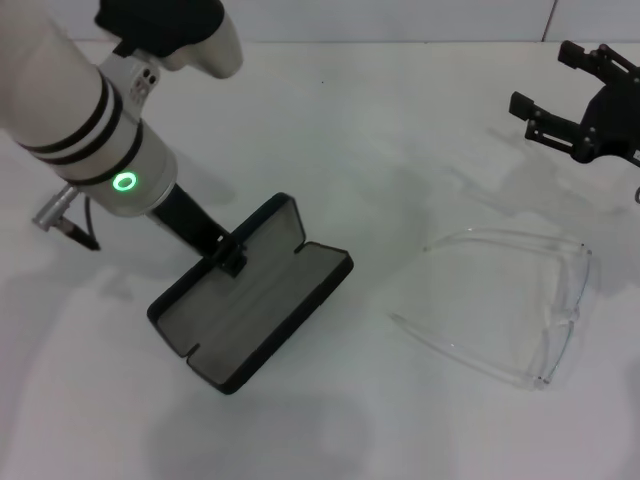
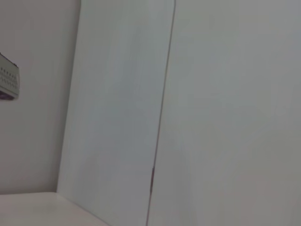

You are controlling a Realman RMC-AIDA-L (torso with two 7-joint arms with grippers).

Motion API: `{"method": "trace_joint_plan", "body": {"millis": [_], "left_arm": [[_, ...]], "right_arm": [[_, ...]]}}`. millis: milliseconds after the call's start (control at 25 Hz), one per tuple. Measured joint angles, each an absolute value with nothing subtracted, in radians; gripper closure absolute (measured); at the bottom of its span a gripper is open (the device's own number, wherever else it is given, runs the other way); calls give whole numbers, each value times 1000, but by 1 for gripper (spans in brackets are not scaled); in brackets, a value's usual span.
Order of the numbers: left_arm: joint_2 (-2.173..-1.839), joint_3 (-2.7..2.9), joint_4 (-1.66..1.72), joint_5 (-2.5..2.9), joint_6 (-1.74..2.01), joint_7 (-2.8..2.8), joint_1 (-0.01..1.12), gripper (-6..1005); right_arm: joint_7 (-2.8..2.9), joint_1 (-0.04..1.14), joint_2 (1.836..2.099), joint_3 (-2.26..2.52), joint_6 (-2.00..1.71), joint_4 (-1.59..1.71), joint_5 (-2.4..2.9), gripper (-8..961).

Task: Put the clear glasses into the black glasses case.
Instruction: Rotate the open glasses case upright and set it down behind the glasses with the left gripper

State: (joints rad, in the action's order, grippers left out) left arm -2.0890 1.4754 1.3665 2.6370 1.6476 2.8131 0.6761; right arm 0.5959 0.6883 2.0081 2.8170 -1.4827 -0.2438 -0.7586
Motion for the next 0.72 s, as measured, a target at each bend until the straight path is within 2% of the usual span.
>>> {"method": "trace_joint_plan", "body": {"millis": [440, 720], "left_arm": [[-2089, 1488, 1394, 2600, 1553, 2553, 695, 799], [-2089, 1484, 1364, 2604, 1471, 2344, 739, 800]], "right_arm": [[633, 631, 1988, 2818, -1630, -257, -823, 112], [688, 542, 1981, 2816, -1726, -267, -832, 112]]}}
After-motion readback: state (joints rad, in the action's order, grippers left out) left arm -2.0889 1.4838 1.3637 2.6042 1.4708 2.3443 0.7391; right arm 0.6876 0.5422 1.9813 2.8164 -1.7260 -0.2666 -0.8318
